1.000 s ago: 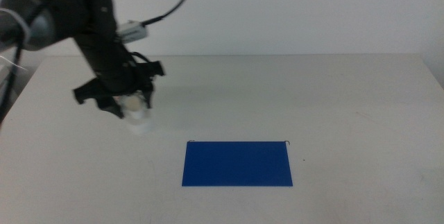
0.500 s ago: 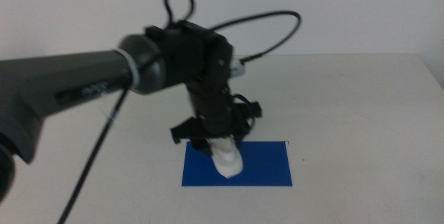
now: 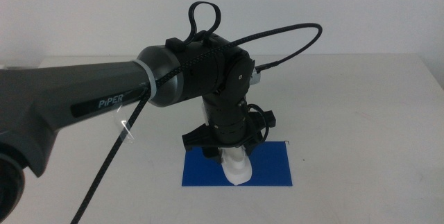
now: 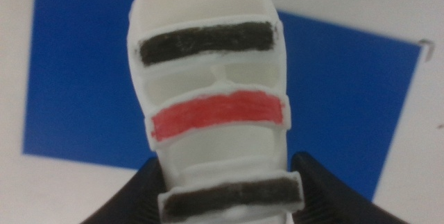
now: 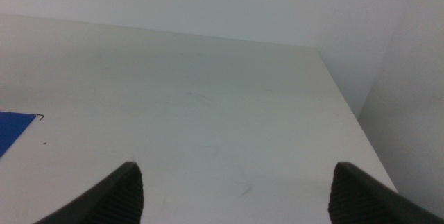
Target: Use one arm to grab the shoe from the table and place it on the mat.
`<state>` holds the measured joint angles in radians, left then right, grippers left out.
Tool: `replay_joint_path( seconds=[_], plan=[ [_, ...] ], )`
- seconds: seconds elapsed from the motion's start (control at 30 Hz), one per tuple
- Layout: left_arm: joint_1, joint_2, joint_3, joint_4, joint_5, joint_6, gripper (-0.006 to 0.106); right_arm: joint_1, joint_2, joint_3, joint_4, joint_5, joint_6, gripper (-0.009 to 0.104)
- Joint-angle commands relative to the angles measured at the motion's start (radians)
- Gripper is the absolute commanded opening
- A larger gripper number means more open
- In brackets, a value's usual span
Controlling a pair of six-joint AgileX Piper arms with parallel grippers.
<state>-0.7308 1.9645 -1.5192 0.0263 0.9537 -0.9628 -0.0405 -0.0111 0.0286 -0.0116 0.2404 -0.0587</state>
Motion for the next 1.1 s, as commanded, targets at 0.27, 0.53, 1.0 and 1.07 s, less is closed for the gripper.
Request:
replay_joint_path(
  seconds=[0.27, 0.53, 1.0, 1.07],
  plan=[
    [-0.004, -0.055, -0.026, 0.029, 0.019, -0.047, 0.003, -0.005, 0.003, 0.005, -0.008, -0.072, -0.010, 0.078],
    [-0.004, -0.055, -0.028, 0.027, -0.010, -0.439, 0.003, -0.005, 0.003, 0.005, -0.008, -0.072, -0.010, 0.078],
    [-0.004, -0.055, -0.028, 0.029, -0.018, -1.156, 0.003, -0.005, 0.003, 0.005, -0.008, -0.072, -0.010, 0.078],
    [-0.004, -0.055, -0.028, 0.030, -0.018, -1.156, 0.003, -0.005, 0.003, 0.005, -0.008, -0.072, -0.010, 0.078]
  ],
)
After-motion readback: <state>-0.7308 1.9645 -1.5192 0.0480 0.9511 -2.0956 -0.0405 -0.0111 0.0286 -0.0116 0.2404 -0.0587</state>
